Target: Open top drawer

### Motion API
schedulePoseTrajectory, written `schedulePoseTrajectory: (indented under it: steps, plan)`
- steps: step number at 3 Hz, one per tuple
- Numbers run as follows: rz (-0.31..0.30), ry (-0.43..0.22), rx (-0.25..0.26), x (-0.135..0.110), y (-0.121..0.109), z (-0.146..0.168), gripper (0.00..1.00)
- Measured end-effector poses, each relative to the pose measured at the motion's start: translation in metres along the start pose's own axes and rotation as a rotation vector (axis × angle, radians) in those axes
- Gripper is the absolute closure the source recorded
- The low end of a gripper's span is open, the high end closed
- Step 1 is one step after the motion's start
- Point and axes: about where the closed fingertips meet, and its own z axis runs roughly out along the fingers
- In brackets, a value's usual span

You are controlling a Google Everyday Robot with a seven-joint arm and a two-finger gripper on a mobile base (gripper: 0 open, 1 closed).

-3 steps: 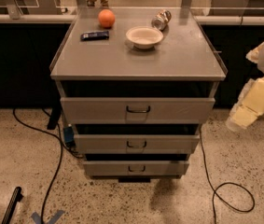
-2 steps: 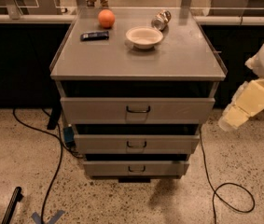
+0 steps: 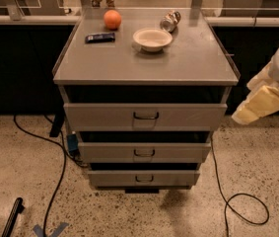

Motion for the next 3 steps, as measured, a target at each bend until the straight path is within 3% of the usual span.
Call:
schedulePoseTrajectory:
  steps: [2, 3]
  plan:
    - [0.0, 0.0, 0.0, 0.0, 0.0, 0.0, 0.89]
    - [0.039, -0.047, 0.018, -0.001, 0.003, 0.015, 1.0]
